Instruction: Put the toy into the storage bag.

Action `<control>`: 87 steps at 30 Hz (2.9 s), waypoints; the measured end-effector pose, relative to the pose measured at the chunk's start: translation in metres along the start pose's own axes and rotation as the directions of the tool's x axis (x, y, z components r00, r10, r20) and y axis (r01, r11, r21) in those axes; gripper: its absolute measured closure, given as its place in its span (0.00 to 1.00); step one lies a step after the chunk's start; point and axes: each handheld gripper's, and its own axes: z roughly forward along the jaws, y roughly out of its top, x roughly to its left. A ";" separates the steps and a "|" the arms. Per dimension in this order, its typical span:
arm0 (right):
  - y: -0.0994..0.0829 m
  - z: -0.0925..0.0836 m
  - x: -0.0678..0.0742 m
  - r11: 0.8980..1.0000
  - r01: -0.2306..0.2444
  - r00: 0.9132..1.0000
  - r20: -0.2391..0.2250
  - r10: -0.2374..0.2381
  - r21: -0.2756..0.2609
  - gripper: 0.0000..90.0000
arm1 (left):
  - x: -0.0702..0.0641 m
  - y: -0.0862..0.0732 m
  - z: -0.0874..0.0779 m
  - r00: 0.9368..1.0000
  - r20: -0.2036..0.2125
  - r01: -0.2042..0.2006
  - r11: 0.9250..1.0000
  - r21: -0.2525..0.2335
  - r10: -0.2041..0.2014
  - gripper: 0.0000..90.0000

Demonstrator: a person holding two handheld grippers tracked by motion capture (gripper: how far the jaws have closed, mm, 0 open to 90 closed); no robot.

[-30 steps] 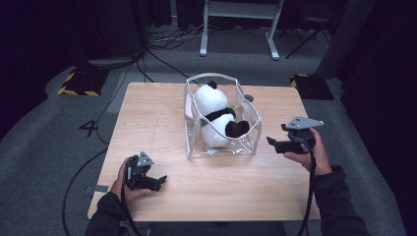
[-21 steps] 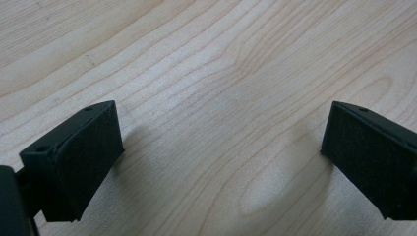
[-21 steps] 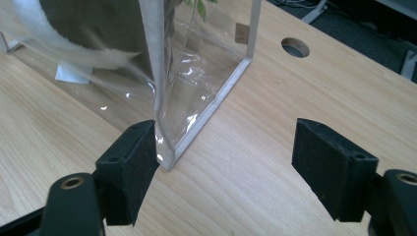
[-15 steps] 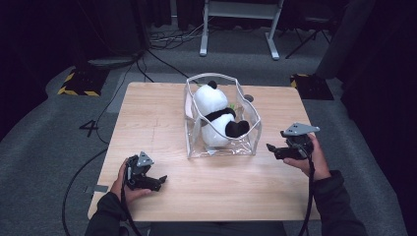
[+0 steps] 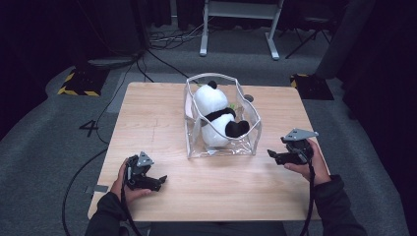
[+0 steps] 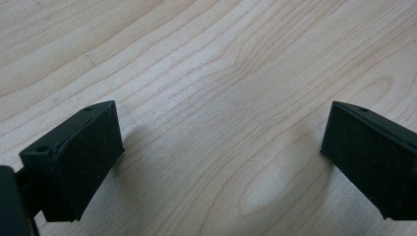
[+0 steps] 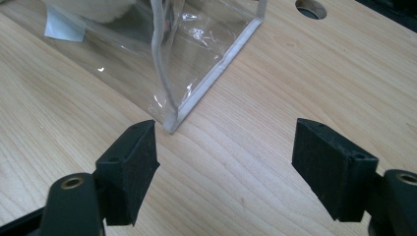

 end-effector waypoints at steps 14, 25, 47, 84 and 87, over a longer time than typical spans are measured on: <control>-0.015 0.004 0.002 1.000 0.003 1.000 -0.005 -0.003 0.031 0.28 | 0.000 0.000 0.000 1.000 0.000 0.000 1.000 0.000 0.000 0.02; -0.032 0.004 0.004 0.998 0.019 1.000 -0.016 -0.018 0.053 0.28 | 0.000 0.000 0.000 1.000 0.001 0.002 1.000 0.000 -0.002 0.02; -0.077 0.000 0.001 1.000 -0.001 1.000 -0.026 0.002 0.025 0.28 | 0.000 0.000 0.000 1.000 0.000 0.002 1.000 -0.002 -0.002 0.02; -0.145 -0.032 -0.020 0.979 -0.202 0.979 -0.003 0.202 -0.018 0.24 | 0.000 0.000 0.000 1.000 -0.002 0.002 1.000 -0.002 -0.002 0.02; -0.148 -0.034 -0.024 0.974 -0.224 0.974 0.016 0.225 -0.020 0.24 | 0.000 0.000 0.000 1.000 -0.003 0.002 1.000 -0.001 -0.002 0.02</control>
